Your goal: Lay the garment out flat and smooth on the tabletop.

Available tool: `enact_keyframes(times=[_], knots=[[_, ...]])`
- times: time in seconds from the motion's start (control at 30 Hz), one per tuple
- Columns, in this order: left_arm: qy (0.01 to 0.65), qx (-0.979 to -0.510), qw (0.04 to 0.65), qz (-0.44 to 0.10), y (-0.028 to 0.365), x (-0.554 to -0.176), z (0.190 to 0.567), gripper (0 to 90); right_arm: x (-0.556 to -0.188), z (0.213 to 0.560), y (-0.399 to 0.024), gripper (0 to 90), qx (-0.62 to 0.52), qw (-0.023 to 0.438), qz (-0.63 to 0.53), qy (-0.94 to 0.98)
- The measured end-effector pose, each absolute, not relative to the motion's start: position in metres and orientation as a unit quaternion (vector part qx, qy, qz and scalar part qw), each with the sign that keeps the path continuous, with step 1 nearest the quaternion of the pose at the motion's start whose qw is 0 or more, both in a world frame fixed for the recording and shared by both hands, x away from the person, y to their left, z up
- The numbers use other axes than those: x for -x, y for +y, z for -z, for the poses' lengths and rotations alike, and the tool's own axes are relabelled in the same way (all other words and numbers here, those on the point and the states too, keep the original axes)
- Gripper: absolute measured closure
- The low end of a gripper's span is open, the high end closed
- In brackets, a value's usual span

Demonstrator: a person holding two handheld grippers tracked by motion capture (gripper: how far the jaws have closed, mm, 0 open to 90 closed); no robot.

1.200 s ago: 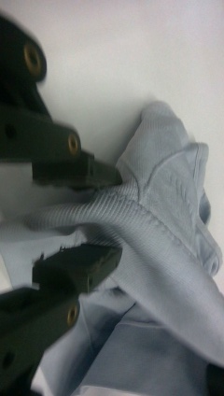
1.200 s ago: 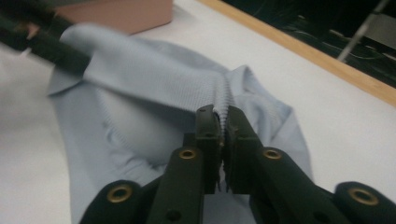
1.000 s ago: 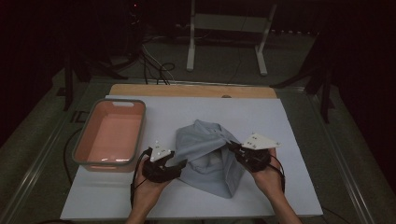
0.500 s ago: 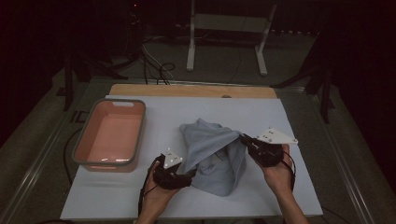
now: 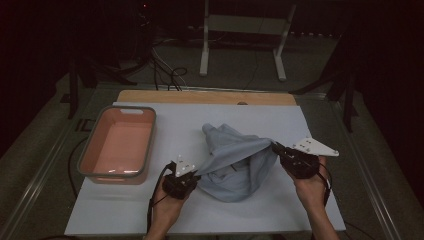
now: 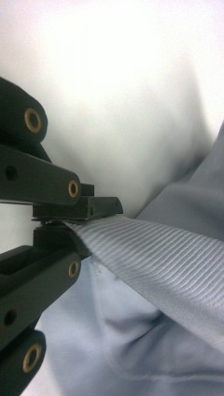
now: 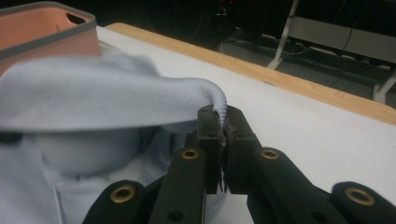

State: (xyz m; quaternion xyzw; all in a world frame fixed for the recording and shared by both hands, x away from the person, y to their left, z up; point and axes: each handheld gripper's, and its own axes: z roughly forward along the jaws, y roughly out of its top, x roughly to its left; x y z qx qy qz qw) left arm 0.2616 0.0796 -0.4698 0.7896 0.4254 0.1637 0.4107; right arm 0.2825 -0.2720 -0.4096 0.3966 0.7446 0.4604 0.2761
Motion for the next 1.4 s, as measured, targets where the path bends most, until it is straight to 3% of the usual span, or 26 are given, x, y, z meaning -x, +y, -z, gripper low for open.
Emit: enact_keyframes(times=[0.33, 0.67, 0.77, 0.8, 0.93, 1.07, 1.4], knots=[[0.448, -0.765, 0.426, -0.184, 0.090, -0.264, 0.462, 85.5, -0.275, 0.421, -0.275, 86.9, -0.401, 0.270, -0.453, 0.749], [0.421, -0.780, 0.437, -0.152, 0.076, -0.265, 0.467, 66.7, -0.270, 0.428, -0.284, 86.9, -0.409, 0.265, -0.442, 0.753], [0.412, -0.784, 0.442, -0.143, 0.070, -0.266, 0.469, 66.0, -0.269, 0.429, -0.286, 86.5, -0.412, 0.263, -0.443, 0.752], [0.408, -0.786, 0.443, -0.140, 0.068, -0.266, 0.469, 68.5, -0.268, 0.429, -0.287, 85.3, -0.410, 0.262, -0.443, 0.753], [0.396, -0.795, 0.440, -0.136, 0.060, -0.266, 0.470, 76.8, -0.266, 0.429, -0.289, 66.1, -0.396, 0.256, -0.452, 0.757], [0.392, -0.797, 0.441, -0.132, 0.055, -0.266, 0.471, 80.0, -0.266, 0.431, -0.286, 60.5, -0.383, 0.249, -0.455, 0.764], [0.383, -0.803, 0.439, -0.126, 0.050, -0.264, 0.473, 78.5, -0.268, 0.451, -0.267, 46.2, -0.353, 0.214, -0.437, 0.799]])
